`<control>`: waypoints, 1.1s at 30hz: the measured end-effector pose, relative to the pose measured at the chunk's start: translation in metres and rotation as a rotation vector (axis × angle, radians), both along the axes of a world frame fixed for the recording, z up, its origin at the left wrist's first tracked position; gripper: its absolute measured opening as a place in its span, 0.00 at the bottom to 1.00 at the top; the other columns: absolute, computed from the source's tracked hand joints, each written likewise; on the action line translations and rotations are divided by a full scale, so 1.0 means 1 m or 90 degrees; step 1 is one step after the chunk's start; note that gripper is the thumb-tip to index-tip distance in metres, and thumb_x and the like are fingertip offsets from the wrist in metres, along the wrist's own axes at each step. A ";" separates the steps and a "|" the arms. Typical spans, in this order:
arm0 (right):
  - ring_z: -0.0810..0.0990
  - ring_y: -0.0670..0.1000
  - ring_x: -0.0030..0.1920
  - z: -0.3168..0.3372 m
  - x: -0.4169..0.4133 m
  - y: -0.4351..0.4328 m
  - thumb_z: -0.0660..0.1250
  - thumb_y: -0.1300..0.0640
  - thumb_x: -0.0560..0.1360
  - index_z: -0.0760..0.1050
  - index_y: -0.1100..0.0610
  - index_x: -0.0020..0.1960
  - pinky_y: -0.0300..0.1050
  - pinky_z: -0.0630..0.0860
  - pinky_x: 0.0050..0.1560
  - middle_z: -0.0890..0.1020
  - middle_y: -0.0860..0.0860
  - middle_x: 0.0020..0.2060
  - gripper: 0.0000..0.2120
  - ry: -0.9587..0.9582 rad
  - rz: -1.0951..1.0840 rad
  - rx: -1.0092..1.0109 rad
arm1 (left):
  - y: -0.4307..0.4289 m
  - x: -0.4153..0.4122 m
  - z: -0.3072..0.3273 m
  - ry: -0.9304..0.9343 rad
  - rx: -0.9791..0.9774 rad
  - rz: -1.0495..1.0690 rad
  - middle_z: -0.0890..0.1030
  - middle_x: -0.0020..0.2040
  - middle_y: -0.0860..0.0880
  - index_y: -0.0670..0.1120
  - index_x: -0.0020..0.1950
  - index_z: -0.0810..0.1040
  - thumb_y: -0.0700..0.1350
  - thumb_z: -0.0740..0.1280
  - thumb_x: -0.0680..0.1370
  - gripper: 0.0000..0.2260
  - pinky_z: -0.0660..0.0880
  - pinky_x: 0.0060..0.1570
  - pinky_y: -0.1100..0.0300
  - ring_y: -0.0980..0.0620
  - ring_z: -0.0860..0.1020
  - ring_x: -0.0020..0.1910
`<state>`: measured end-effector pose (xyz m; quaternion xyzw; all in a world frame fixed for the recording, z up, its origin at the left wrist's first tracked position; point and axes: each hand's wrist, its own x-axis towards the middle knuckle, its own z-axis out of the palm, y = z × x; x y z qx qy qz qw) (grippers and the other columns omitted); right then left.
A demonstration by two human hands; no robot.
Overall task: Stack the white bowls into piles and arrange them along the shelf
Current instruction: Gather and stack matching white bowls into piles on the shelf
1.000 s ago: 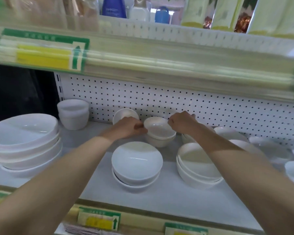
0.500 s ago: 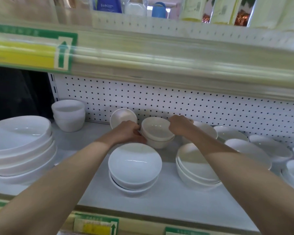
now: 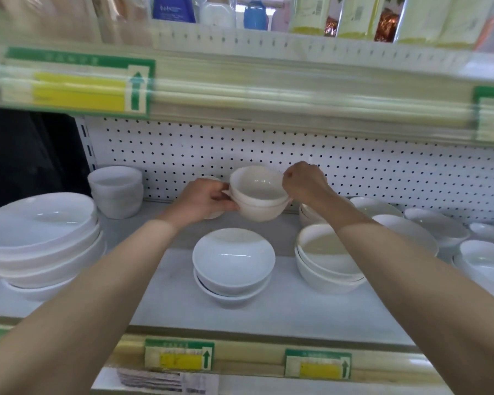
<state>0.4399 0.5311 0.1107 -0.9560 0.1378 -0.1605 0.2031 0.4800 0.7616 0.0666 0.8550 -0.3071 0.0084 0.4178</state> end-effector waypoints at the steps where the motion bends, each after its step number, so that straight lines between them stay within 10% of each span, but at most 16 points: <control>1: 0.66 0.54 0.33 0.003 -0.006 0.002 0.55 0.64 0.72 0.62 0.56 0.31 0.42 0.59 0.33 0.68 0.52 0.26 0.11 -0.018 0.003 0.011 | 0.004 -0.004 0.004 0.000 -0.008 -0.004 0.86 0.47 0.55 0.56 0.54 0.83 0.48 0.77 0.70 0.14 0.74 0.58 0.61 0.60 0.83 0.51; 21: 0.70 0.56 0.36 0.027 -0.109 0.070 0.57 0.60 0.75 0.63 0.57 0.30 0.42 0.66 0.40 0.71 0.53 0.30 0.14 -0.061 -0.067 0.075 | 0.069 -0.094 0.021 -0.053 -0.047 0.005 0.86 0.44 0.59 0.57 0.49 0.84 0.63 0.74 0.62 0.19 0.77 0.59 0.55 0.58 0.83 0.50; 33: 0.74 0.57 0.43 -0.002 -0.129 0.075 0.57 0.61 0.74 0.70 0.56 0.31 0.44 0.72 0.43 0.75 0.52 0.28 0.13 -0.038 -0.016 -0.008 | 0.076 -0.117 -0.001 -0.074 -0.006 -0.005 0.85 0.42 0.56 0.53 0.50 0.85 0.53 0.77 0.69 0.12 0.78 0.55 0.54 0.56 0.82 0.46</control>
